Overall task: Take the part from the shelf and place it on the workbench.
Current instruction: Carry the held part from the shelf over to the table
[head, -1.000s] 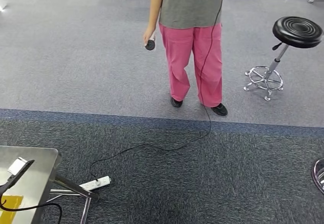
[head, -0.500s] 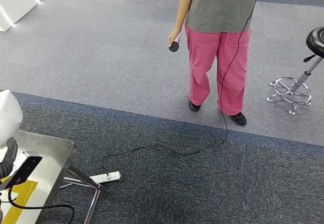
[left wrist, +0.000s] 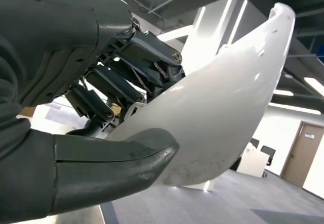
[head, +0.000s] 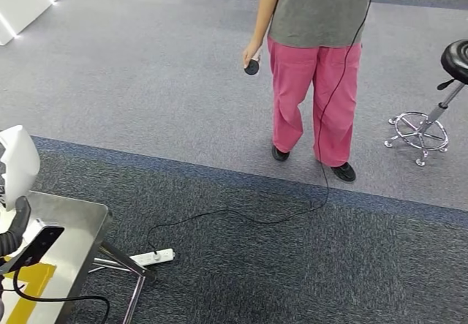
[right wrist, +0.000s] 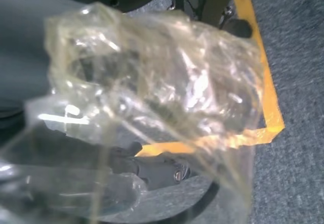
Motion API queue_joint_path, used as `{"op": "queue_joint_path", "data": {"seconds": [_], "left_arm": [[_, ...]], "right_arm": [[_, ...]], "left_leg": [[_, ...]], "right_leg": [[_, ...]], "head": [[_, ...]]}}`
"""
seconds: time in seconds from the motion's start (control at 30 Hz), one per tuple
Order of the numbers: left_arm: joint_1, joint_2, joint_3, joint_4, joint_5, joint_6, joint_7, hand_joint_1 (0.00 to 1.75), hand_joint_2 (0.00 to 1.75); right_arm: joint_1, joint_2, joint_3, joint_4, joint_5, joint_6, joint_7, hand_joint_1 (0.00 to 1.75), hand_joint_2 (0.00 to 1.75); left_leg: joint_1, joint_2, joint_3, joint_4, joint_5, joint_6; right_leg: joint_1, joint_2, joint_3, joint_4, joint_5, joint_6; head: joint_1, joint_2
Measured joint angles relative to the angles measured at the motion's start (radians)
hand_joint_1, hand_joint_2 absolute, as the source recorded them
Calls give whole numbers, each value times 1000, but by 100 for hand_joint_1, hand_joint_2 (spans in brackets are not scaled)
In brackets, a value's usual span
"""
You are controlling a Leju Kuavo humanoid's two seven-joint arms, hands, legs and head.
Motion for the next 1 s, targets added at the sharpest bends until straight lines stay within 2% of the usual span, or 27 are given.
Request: {"op": "queue_joint_path", "data": {"seconds": [0.1, 0.13, 0.17, 0.2, 0.27, 0.3, 0.33, 0.37, 0.43, 0.47, 0.57, 0.6, 0.73, 0.8, 0.9, 0.93, 1.0], "left_arm": [[5, -3, 1, -2, 0, -8, 8, 175, 175], [6, -4, 0, -2, 2, -14, 13, 175, 175], [8, -6, 0, -2, 4, -20, 18, 175, 175], [9, -7, 0, -2, 7, -26, 21, 175, 175], [12, -9, 0, -2, 12, -33, 23, 175, 175], [12, -9, 0, -3, 14, -34, 23, 175, 175], [12, -9, 0, -4, 17, -36, 21, 175, 175], [12, -9, 0, -5, 21, -36, 18, 175, 175], [14, -8, 1, -8, 28, -37, 11, 175, 175], [15, -8, 1, -9, 30, -38, 9, 175, 175], [16, -7, 2, -12, 34, -38, 6, 175, 175], [16, -7, 2, -13, 36, -38, 6, 175, 175], [17, -7, 2, -15, 44, -38, 6, 175, 175], [18, -7, 2, -16, 44, -38, 6, 175, 175], [18, -7, 2, -16, 44, -38, 6, 175, 175], [19, -7, 2, -16, 44, -38, 6, 175, 175], [19, -7, 2, -16, 44, -38, 6, 175, 175]], "right_arm": [[-2, 0, 0, 0, -3, -1, 3, 0, 0], [-2, -1, 0, 0, -5, -2, 3, 0, 0], [-1, -1, 0, 0, -7, -2, 4, 0, 0], [0, -1, 0, 0, -9, -2, 4, 0, 0], [0, -2, 1, 0, -11, -2, 4, 0, 0], [-1, -3, 1, 0, -12, -2, 4, 0, 0], [-2, -3, 1, 0, -12, -2, 4, 0, 0], [-2, -3, 1, 0, -13, -2, 4, 0, 0], [1, -4, 2, 0, -14, -2, 3, 0, 0], [2, -4, 2, 0, -14, -2, 3, 0, 0], [0, -5, 2, 0, -15, -2, 3, 0, 0], [-1, -5, 3, 0, -16, -2, 3, 0, 0], [0, -5, 8, 0, -17, -2, 3, 0, 0], [0, -5, 10, 0, -17, -2, 3, 0, 0], [-1, -5, 11, 0, -17, -2, 3, 0, 0], [0, -5, 11, 0, -17, -2, 3, 0, 0], [0, -5, 11, 0, -17, -2, 3, 0, 0]], "left_leg": [[2, 6, 11, 0, 3, 0], [2, 6, 12, 1, 2, -1], [2, 6, 12, 1, 1, -3], [3, 5, 14, 2, -1, -6], [5, 4, 21, 2, -7, -15], [6, 3, 23, 3, -10, -21], [6, 3, 23, 3, -12, -26], [6, 2, 21, 4, -14, -32], [7, 1, 21, 7, -14, -42], [7, 1, 25, 6, -14, -37], [5, 3, 33, 0, -18, -3], [5, 3, 33, -1, -19, 3], [8, 4, 34, -5, -18, 3], [9, 4, 34, -7, -17, -6], [12, 4, 35, -11, -18, -42], [13, 4, 35, -12, -18, -50], [13, 4, 35, -12, -18, -53]], "right_leg": [[-2, -12, -82, 158, -89, 8], [-3, -13, -110, 204, -108, 10], [-4, -14, -123, 220, -108, 12], [-5, -14, -117, 200, -88, 13], [-8, -11, -59, 74, -16, 15], [-7, -7, -32, 12, 3, 13], [-5, -3, -12, -31, 11, 6], [-3, 0, -3, -49, 11, -4], [0, -3, 2, -54, 15, -24], [0, -5, 7, -57, 21, -26], [0, -6, 16, -63, 23, -25], [1, -6, 16, -63, 21, -27], [7, -6, 16, -62, 18, -32], [9, -6, 16, -61, 17, -34], [9, -6, 15, -59, 17, -35], [9, -7, 15, -59, 16, -35], [9, -7, 16, -59, 16, -35]], "head": [[5, 0], [5, 0], [5, 0], [5, 0], [5, 0], [4, 0], [4, 0], [4, 0], [3, 0], [3, 0], [1, 0], [1, 0], [1, 0], [1, 0], [2, 0], [2, 0], [2, 0]]}}
